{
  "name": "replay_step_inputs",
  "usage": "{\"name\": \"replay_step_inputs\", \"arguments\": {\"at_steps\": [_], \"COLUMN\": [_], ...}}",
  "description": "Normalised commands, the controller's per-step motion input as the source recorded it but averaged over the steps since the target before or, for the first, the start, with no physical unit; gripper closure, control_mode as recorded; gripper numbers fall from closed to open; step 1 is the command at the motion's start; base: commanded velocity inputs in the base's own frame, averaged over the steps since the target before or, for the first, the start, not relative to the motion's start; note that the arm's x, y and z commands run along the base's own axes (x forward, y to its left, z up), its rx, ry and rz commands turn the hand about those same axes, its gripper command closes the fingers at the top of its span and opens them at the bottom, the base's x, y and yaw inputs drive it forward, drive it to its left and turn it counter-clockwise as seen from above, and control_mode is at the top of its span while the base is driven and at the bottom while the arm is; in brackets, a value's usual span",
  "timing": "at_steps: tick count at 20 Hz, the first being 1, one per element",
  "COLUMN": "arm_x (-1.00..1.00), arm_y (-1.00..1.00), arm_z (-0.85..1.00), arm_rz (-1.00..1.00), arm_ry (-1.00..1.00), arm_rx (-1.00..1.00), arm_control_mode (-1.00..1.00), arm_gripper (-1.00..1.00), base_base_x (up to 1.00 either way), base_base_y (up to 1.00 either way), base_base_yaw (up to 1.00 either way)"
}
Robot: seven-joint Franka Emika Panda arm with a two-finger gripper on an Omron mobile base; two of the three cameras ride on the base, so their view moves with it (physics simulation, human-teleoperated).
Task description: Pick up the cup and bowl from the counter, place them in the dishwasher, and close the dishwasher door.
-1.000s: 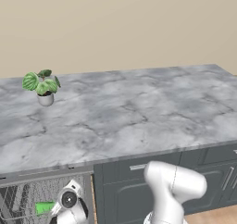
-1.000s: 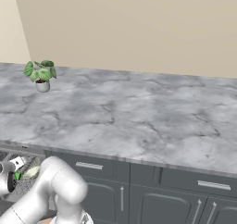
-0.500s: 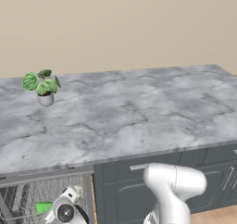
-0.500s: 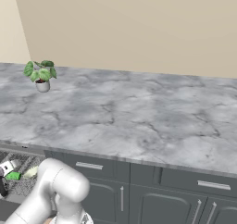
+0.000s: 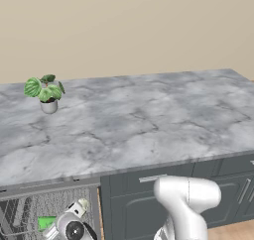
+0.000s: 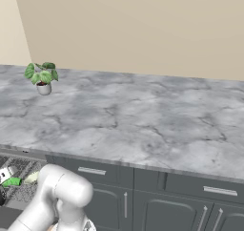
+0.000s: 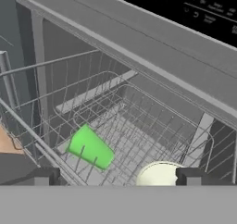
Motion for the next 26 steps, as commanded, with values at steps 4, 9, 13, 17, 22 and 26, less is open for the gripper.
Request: {"name": "replay_step_inputs", "arguments": {"at_steps": [4, 9, 13, 17, 22, 26], "arm_x": [-0.59, -0.49, -0.37, -0.36, -0.44, -0.47], "arm_y": [0.24, 0.33, 0.26, 0.19, 0.16, 0.15], "arm_z": [0.09, 0.29, 0.28, 0.28, 0.22, 0.0], "arm_rz": [0.0, 0.03, 0.08, 0.1, 0.11, 0.14], "arm_ry": [-0.03, -0.01, 0.0, 0.0, -0.03, -0.17], "arm_rx": [0.12, 0.03, -0.05, -0.2, -0.23, -0.23], "arm_control_mode": [-1.0, -1.0, -1.0, -1.0, -1.0, -1.0], "arm_gripper": [-1.0, -1.0, -1.0, -1.0, -1.0, -1.0], "base_base_x": [0.0, 0.0, 0.0, 0.0, 0.0, 0.0], "base_base_y": [0.0, 0.0, 0.0, 0.0, 0.0, 0.0], "base_base_yaw": [0.0, 0.0, 0.0, 0.0, 0.0, 0.0]}}
